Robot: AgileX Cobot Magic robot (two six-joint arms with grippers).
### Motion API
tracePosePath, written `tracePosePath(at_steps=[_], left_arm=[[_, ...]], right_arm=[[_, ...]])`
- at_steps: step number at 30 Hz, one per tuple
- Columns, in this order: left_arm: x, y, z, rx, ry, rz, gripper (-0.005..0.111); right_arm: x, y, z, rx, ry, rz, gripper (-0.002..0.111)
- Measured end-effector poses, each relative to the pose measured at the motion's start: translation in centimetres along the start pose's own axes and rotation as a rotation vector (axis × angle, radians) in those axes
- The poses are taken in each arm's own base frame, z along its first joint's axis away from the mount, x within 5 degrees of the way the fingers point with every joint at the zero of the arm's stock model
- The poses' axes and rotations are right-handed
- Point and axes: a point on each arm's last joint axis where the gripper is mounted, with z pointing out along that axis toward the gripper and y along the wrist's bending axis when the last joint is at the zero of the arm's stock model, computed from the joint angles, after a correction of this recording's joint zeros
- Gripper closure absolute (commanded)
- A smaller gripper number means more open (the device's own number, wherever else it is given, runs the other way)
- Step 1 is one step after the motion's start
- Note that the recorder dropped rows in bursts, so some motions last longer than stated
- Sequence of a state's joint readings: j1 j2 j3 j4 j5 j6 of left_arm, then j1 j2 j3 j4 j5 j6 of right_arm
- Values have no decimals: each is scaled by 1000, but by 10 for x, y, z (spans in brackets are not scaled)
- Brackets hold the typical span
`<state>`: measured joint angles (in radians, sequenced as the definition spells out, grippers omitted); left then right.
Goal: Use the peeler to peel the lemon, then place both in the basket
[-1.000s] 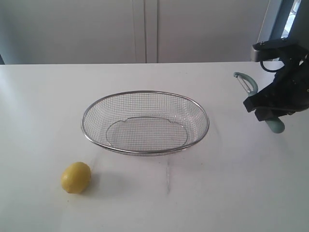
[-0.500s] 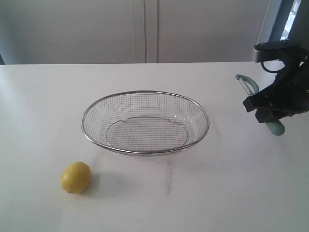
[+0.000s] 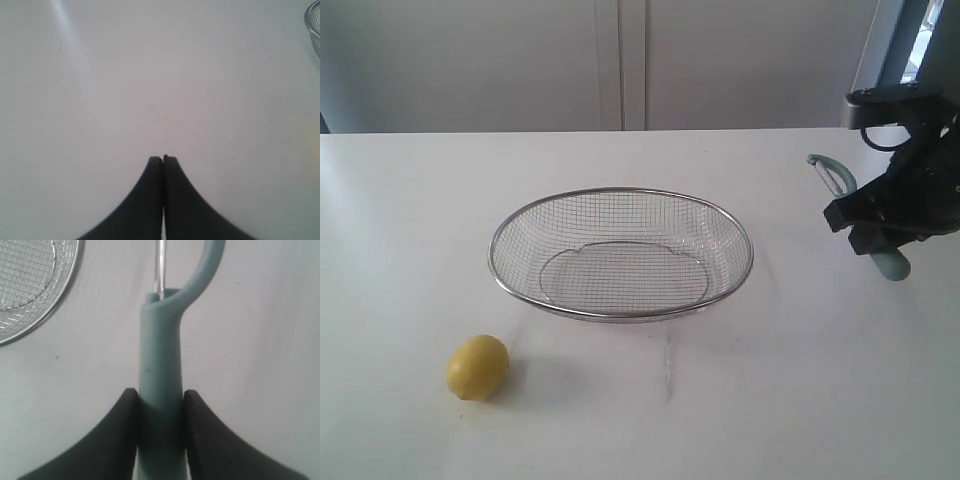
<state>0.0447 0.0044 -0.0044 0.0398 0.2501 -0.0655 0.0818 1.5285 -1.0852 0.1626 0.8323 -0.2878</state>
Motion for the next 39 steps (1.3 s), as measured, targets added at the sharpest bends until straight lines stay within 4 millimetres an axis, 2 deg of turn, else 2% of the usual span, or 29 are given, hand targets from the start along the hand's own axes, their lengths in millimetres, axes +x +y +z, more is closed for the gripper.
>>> tracePosePath(at_steps=[14, 27, 39], left_arm=[[-3, 0, 0, -3, -38, 0, 107], [-38, 3, -8, -36, -427, 0, 107], [-46, 4, -13, -45, -536, 0, 107]], right_arm=[[1, 0, 0, -2, 8, 0, 108], [1, 0, 0, -5, 16, 0, 108], [2, 0, 0, -5, 18, 0, 108]])
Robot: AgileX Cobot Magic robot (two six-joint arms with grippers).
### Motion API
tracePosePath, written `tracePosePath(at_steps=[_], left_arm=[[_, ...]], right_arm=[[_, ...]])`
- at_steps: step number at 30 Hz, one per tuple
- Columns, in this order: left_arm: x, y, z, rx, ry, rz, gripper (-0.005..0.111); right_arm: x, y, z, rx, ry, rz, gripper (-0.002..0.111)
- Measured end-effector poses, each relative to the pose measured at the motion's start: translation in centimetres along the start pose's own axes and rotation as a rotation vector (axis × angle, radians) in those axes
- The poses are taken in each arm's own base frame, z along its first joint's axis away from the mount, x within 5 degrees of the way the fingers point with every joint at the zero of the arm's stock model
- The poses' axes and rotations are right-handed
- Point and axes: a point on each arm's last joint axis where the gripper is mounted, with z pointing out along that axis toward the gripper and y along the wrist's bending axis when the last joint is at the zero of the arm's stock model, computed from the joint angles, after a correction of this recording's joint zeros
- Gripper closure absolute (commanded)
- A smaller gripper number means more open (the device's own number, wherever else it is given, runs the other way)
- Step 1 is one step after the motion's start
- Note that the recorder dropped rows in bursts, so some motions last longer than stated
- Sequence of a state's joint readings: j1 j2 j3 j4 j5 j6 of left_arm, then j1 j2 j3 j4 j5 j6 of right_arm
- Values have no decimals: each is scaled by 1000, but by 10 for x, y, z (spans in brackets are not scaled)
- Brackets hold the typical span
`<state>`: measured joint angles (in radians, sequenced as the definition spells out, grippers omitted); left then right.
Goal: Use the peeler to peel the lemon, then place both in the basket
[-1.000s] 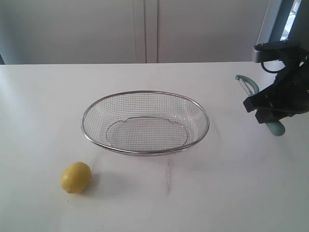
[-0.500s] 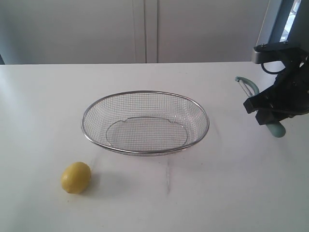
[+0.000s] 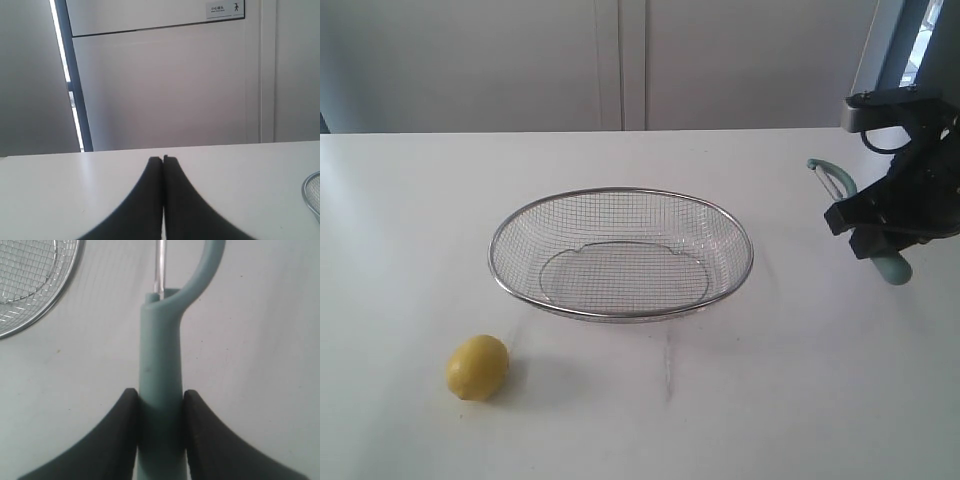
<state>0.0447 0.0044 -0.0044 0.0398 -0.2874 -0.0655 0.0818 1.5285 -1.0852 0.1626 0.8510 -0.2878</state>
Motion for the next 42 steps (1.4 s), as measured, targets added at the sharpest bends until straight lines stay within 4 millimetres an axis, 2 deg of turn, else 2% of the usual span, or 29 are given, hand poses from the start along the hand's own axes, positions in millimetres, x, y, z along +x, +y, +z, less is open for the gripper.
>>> tracePosePath(at_steps=[16, 20, 24, 26, 31, 36, 42], left_arm=[[-4, 0, 0, -4, -44, 0, 107], [-3, 0, 0, -4, -22, -44, 107], [-22, 1, -1, 7, 45, -54, 107], [-38, 1, -4, 15, 80, -54, 107], [-66, 1, 2, 33, 259, -52, 107], [-79, 1, 3, 56, 390, -5, 107], [-87, 0, 5, 92, 453, 20, 107]], right_arm=[[0, 0, 0, 0, 0, 0, 108], [0, 0, 0, 1, -2, 0, 108], [0, 0, 0, 1, -4, 0, 108], [0, 0, 0, 1, -4, 0, 108], [0, 0, 0, 1, -2, 0, 108], [0, 0, 0, 1, -2, 0, 108], [0, 0, 0, 0, 0, 0, 108]])
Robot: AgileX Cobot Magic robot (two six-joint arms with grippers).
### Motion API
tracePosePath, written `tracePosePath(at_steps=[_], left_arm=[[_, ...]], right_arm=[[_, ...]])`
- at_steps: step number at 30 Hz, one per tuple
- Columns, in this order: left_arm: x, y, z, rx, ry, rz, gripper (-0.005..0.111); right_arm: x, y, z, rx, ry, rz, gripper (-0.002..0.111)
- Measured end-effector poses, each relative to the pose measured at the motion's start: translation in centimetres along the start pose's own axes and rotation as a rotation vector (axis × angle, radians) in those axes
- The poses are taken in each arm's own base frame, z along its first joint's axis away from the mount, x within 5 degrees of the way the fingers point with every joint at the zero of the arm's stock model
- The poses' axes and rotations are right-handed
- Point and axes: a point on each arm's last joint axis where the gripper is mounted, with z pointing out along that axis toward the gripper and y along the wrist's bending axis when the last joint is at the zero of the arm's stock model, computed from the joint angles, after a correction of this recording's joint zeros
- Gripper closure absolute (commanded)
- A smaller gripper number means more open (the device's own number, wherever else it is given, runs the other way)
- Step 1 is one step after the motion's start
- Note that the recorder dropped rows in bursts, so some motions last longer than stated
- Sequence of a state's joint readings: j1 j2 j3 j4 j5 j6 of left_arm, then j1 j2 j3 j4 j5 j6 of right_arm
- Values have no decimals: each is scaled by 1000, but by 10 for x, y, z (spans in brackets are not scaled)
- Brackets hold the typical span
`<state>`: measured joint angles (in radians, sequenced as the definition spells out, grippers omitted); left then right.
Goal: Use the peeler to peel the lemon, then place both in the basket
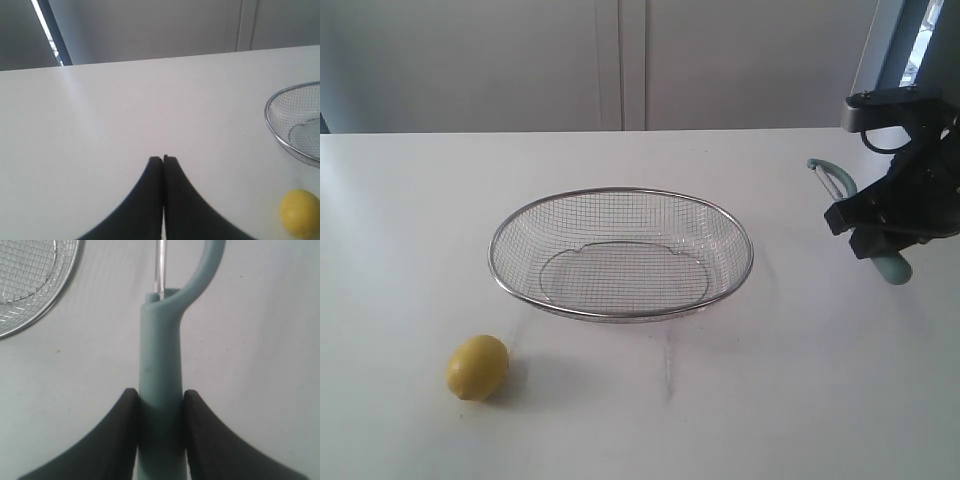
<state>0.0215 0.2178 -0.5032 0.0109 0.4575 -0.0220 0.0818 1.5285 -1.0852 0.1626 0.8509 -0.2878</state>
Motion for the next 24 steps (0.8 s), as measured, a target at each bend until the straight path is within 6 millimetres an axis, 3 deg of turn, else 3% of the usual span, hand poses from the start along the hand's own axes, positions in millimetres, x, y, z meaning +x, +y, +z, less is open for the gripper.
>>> tracePosePath(at_steps=[10, 17, 24], left_arm=[[-11, -1, 11, 57, 228, 77, 107], [-16, -7, 31, 161, 398, 112, 107], [-8, -16, 53, 298, 562, 108, 107]], right_arm=[[1, 0, 0, -2, 8, 0, 108], [1, 0, 0, -3, 9, 0, 108], [1, 0, 0, -3, 9, 0, 108]])
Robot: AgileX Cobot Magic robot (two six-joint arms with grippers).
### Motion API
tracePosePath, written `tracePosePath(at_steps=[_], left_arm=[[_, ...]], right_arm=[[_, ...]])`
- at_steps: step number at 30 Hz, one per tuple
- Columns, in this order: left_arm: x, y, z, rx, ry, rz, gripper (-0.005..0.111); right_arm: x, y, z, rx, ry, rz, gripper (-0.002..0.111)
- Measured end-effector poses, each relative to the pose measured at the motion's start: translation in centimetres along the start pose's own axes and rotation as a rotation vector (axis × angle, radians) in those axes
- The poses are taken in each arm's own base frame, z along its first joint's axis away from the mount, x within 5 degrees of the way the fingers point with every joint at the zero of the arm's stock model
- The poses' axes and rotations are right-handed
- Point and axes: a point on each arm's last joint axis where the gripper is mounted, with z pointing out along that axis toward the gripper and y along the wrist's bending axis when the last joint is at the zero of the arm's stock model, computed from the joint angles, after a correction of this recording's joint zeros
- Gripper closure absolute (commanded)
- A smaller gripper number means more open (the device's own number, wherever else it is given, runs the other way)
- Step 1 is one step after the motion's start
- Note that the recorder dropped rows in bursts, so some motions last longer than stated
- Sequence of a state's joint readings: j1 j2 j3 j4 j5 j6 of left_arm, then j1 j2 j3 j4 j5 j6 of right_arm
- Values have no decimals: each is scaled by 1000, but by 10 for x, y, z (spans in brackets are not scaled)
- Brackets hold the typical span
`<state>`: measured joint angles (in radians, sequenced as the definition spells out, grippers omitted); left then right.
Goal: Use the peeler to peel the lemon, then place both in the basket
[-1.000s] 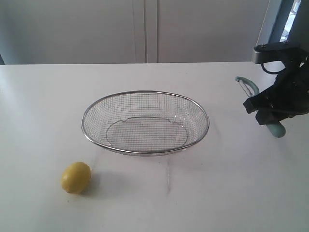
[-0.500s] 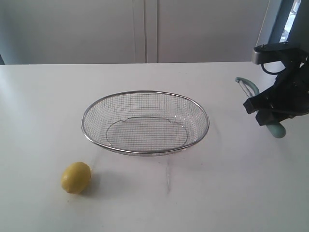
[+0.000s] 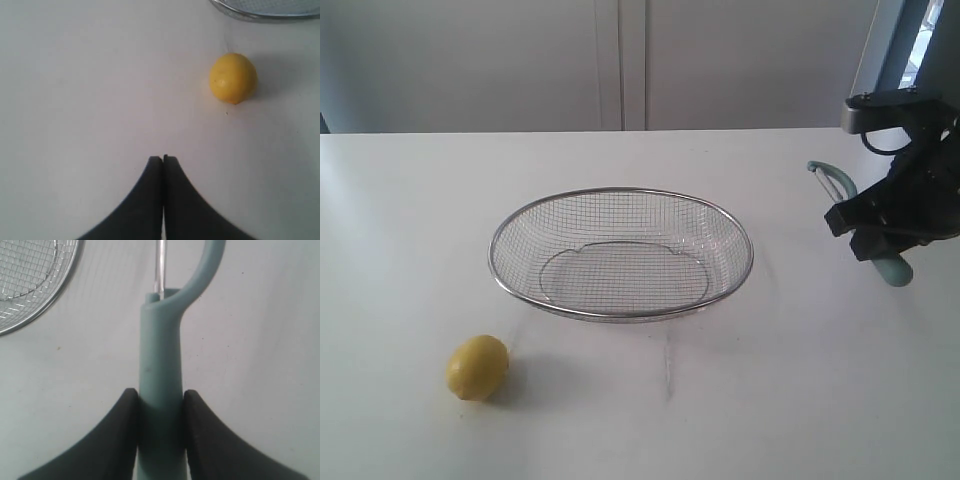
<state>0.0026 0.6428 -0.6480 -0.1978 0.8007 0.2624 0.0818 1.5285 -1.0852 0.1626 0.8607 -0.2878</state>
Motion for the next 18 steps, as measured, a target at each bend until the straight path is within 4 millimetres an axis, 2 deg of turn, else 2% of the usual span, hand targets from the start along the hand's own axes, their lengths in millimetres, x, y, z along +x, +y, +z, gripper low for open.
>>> tracePosePath(at_steps=[9, 15, 18], left_arm=[[-7, 4, 19, 59, 132, -28, 107], [-28, 10, 23, 93, 209, -35, 107], [-38, 14, 31, 120, 281, -44, 107]], right_arm=[[0, 0, 0, 0, 0, 0, 108], [0, 0, 0, -1, 4, 0, 108], [0, 0, 0, -1, 4, 0, 108]])
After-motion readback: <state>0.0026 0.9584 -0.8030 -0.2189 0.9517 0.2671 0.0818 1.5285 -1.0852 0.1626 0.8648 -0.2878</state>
